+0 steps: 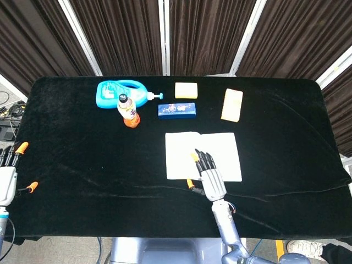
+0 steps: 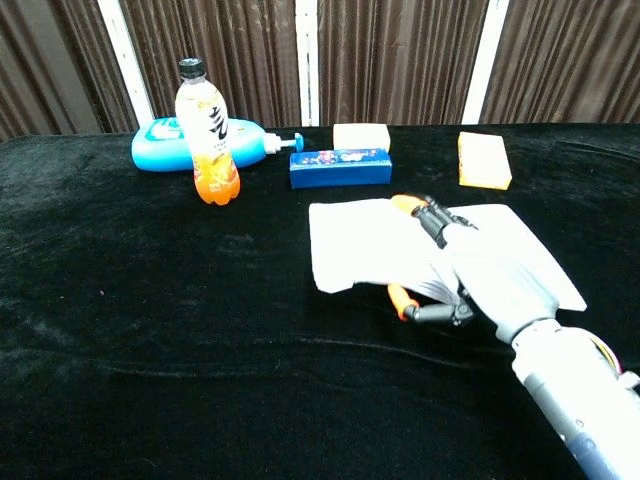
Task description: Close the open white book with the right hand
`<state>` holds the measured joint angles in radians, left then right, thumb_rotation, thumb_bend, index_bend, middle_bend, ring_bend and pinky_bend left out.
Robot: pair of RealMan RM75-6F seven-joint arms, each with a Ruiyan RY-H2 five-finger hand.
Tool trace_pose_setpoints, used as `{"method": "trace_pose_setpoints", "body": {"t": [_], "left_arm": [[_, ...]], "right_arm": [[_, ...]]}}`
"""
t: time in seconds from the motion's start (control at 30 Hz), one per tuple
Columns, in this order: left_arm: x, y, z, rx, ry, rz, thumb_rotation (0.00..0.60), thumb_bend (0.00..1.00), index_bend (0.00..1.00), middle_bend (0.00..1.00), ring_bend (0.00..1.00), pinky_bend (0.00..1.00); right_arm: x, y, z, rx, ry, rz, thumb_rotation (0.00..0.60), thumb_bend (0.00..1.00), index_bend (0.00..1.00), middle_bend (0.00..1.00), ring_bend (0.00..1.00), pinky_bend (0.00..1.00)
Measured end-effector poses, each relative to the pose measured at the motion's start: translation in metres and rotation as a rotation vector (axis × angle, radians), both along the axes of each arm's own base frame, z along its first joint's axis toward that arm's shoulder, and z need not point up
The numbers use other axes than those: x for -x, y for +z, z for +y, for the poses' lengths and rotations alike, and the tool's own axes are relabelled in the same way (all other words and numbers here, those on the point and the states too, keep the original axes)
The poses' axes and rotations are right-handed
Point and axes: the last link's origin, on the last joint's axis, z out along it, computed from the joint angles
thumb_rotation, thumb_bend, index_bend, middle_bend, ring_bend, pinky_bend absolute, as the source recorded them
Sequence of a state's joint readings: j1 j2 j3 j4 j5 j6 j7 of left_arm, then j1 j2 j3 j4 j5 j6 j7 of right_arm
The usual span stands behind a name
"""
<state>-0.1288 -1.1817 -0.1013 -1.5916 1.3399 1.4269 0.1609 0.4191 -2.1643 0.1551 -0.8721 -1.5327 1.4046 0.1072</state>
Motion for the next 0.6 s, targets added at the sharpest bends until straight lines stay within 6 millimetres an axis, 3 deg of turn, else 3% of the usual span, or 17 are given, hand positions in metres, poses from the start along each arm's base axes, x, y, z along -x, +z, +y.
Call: {"method": "trace_pose_setpoints", "body": {"t": [0.37, 0.6], "left_arm": [[-0.002, -0.002, -0.001, 0.003, -0.006, 0.003, 0.6, 0.12, 0.0, 0.0, 0.0, 0.0], [-0.005, -0.005, -0.002, 0.008, -0.016, 0.008, 0.6, 0.12, 0.0, 0.0, 0.0, 0.0]], "right_arm": [[0.003, 0.015, -0.004, -0.011, -0.168, -0.178, 0.6, 0.39, 0.0, 0.0, 0.0, 0.0], [0.008, 0.041, -0.013, -0.002, -0.291, -0.303, 0.6, 0.41, 0.0, 0.0, 0.0, 0.0]]}}
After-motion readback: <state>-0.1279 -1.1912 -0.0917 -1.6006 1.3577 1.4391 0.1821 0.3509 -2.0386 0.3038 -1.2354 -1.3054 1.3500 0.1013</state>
